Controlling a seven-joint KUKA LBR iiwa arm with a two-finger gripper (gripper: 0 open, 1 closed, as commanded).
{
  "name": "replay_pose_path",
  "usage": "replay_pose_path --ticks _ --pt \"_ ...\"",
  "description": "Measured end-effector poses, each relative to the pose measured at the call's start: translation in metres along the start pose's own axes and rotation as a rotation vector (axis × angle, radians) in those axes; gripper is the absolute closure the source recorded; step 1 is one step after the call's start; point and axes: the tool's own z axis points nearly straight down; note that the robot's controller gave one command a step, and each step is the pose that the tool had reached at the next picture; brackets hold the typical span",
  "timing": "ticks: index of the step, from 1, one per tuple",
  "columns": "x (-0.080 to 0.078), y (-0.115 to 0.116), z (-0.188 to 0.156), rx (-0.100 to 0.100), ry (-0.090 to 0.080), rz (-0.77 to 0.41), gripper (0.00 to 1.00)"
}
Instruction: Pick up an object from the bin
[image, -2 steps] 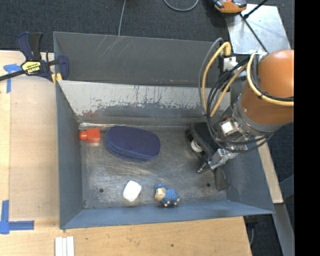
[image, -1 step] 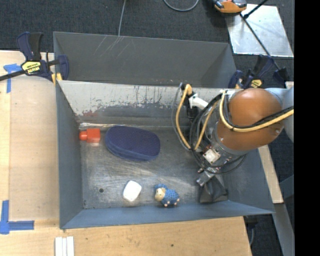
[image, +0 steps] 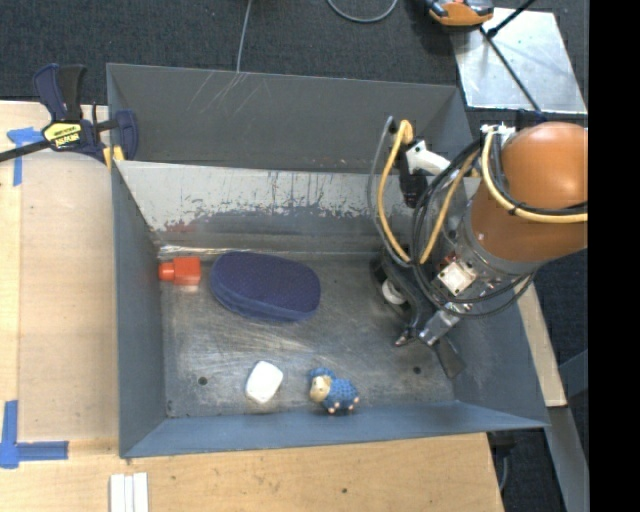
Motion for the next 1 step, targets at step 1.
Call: replay_pose_path --ticks 1 --pt "-0.0104 0.0038 0.1097 -0.011 -0.01 0.043 1.0"
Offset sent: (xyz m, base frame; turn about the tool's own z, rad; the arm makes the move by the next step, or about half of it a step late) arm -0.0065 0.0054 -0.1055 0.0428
